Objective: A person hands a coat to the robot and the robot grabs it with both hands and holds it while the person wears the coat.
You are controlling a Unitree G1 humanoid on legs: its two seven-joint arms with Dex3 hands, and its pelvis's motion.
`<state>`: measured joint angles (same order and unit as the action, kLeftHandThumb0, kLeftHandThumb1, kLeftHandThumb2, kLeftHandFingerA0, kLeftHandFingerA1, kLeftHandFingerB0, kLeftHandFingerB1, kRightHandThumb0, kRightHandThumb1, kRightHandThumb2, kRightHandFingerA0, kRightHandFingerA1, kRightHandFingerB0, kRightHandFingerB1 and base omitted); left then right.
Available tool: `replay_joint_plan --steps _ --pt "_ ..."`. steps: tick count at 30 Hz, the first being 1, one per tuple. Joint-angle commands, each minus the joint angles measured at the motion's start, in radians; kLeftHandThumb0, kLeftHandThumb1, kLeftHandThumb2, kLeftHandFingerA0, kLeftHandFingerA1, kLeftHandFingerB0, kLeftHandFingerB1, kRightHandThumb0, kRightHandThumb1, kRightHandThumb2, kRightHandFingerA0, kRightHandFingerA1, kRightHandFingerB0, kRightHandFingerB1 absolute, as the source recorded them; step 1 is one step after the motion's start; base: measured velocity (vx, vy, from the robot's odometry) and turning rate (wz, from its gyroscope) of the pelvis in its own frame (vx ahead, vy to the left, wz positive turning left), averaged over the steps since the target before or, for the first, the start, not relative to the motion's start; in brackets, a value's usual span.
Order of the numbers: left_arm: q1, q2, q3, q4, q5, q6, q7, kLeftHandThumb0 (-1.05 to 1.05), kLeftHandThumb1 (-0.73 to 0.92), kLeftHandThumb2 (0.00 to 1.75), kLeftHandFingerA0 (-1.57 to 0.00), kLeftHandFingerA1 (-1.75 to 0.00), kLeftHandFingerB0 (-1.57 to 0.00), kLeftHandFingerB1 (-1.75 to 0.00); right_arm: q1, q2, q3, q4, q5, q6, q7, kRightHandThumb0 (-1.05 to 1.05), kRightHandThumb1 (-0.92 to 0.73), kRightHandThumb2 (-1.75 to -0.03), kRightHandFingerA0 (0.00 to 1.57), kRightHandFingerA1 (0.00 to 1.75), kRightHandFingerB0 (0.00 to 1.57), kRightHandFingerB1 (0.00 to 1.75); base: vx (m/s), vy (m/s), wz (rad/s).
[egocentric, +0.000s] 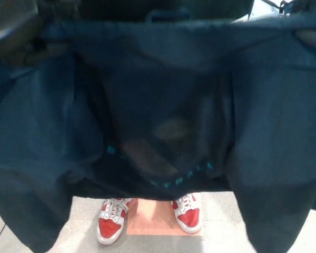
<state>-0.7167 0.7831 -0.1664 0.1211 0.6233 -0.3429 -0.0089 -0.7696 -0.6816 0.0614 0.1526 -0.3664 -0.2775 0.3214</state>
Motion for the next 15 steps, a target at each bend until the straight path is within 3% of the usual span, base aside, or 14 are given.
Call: replay_joint_plan --steps 1,3,4,5,8,9,15 --pt "-0.369 0.051 0.001 0.268 0.326 0.085 0.497 -0.34 0.87 0.66 -0.91 -1.71 -0.67 -1.59 -0.32 -0.019 -0.097 0.273 -0.087 0.046 -0.317 -0.38 -0.91 -0.68 0.76 1.75 0.63 1.63 0.0 0.0 0.0" --pt "-0.451 0.05 -0.007 0.334 0.311 0.073 0.512 -0.34 0.88 0.66 -0.91 -1.75 -0.67 -1.63 -0.395 -0.024 -0.097 0.3 -0.077 0.06 -0.298 -0.41 -0.92 -0.7 0.73 1.75 0.55 1.73 0.0 0.0 0.0" --pt "-0.487 0.05 -0.013 0.362 0.312 0.076 0.519 -0.37 0.9 0.66 -0.92 -1.75 -0.62 -1.65 -0.432 -0.027 -0.093 0.306 -0.084 0.072 -0.299 -0.43 -0.92 -0.72 0.69 1.75 0.5 1.63 0.0 0.0 0.0" --pt "-0.524 0.051 -0.021 0.391 0.314 0.08 0.526 -0.37 0.9 0.66 -0.92 -1.75 -0.62 -1.65 -0.469 -0.029 -0.088 0.312 -0.096 0.084 -0.304 -0.43 -0.92 -0.72 0.69 1.75 0.5 1.63 0.0 0.0 0.0" --pt "-0.613 0.066 -0.037 0.449 0.319 0.07 0.54 -0.36 0.88 0.65 -0.88 -1.75 -0.58 -1.65 -0.552 -0.049 -0.086 0.347 -0.108 0.06 -0.322 -0.4 -0.92 -0.67 0.74 1.75 0.56 1.65 0.0 0.0 0.0" --pt "-0.641 0.071 -0.041 0.462 0.323 0.073 0.541 -0.37 0.9 0.66 -0.89 -1.75 -0.61 -1.65 -0.589 -0.052 -0.089 0.374 -0.097 0.048 -0.323 -0.39 -0.92 -0.67 0.82 1.75 0.63 1.75 0.0 0.0 0.0" --pt "-0.827 0.063 -0.086 0.59 0.328 0.089 0.559 -0.4 0.91 0.68 -0.88 -1.75 -0.67 -1.59 -0.794 -0.093 -0.069 0.535 -0.096 -0.015 -0.336 -0.38 -0.9 -0.66 0.86 1.75 0.66 1.74 0.0 0.0 0.0"
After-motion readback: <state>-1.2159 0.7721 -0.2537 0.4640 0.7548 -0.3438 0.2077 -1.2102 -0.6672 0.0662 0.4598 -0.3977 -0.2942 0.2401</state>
